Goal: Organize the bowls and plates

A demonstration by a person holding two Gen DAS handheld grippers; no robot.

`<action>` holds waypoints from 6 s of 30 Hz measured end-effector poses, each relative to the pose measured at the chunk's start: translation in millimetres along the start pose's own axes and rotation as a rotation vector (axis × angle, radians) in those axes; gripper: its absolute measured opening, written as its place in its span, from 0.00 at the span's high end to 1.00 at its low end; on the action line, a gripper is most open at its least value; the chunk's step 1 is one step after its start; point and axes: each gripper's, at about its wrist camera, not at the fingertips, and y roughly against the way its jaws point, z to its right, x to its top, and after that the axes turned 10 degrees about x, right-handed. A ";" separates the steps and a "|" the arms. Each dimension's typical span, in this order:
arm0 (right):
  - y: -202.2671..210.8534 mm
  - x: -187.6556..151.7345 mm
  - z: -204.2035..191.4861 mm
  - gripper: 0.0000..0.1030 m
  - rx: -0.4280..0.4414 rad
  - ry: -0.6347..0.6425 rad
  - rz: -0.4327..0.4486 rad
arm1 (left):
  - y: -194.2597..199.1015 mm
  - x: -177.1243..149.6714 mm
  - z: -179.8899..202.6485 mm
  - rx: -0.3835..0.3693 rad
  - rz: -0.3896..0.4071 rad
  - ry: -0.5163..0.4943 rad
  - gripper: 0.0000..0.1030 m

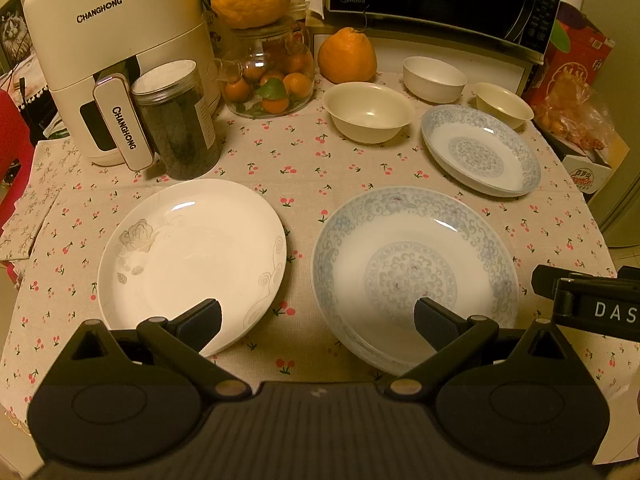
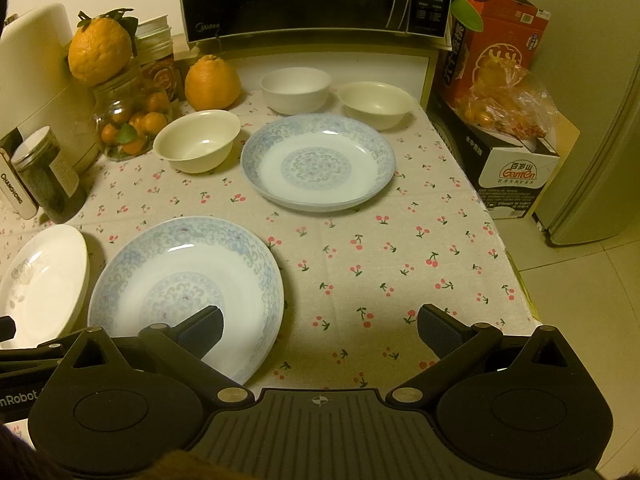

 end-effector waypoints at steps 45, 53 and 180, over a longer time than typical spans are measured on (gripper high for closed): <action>13.6 8.4 8.7 0.00 0.174 -0.056 0.037 | 0.1 15.5 -13.2 -0.100 0.003 -0.030 0.04; 1.6 23.3 22.7 0.00 0.260 -0.091 -0.071 | -22.6 25.0 -20.3 -0.188 -0.122 -0.041 0.04; -70.8 59.1 97.9 0.19 0.358 -0.432 -0.044 | -49.7 67.0 19.6 -0.184 0.020 -0.087 0.09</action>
